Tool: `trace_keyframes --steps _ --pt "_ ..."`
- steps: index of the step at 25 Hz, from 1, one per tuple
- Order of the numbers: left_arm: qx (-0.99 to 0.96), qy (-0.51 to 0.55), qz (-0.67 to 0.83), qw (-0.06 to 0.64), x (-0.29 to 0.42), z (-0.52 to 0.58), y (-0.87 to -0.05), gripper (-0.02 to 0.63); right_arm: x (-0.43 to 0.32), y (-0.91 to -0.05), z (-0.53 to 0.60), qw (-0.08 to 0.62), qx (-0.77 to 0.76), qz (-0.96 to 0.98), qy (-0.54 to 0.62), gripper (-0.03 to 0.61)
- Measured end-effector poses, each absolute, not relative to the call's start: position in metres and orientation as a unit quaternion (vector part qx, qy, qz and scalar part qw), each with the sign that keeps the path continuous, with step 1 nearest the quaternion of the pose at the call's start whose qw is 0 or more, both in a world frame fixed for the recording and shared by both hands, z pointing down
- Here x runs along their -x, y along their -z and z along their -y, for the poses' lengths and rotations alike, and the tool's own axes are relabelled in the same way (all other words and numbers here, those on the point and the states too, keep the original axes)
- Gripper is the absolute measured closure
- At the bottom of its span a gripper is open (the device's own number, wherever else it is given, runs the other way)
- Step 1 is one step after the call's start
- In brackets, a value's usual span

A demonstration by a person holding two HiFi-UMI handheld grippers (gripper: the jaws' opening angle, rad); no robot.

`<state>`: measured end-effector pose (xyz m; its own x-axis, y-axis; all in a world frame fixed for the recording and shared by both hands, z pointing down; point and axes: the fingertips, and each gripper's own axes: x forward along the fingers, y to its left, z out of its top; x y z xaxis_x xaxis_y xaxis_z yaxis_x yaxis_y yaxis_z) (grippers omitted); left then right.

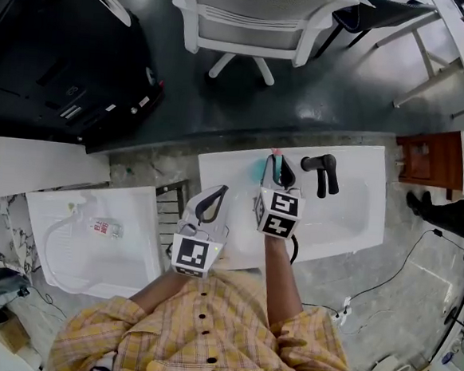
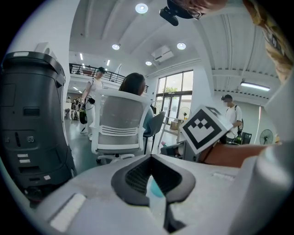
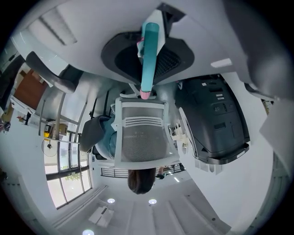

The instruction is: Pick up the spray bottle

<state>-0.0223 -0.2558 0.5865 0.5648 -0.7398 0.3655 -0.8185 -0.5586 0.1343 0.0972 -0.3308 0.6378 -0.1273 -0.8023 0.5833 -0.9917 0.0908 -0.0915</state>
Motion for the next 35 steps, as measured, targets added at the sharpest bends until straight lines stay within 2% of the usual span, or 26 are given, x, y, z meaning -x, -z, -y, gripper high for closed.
trace_keyframes --steps 18,35 --pt "-0.864 -0.116 0.464 0.154 0.027 0.241 -0.569 0.615 -0.097 -0.614 0.320 0.183 -0.626 0.724 -0.223 0.512" --pt "-0.869 -0.090 0.473 0.114 0.020 0.220 -0.528 0.615 -0.102 -0.545 0.287 0.140 -0.615 0.756 -0.175 0.512"
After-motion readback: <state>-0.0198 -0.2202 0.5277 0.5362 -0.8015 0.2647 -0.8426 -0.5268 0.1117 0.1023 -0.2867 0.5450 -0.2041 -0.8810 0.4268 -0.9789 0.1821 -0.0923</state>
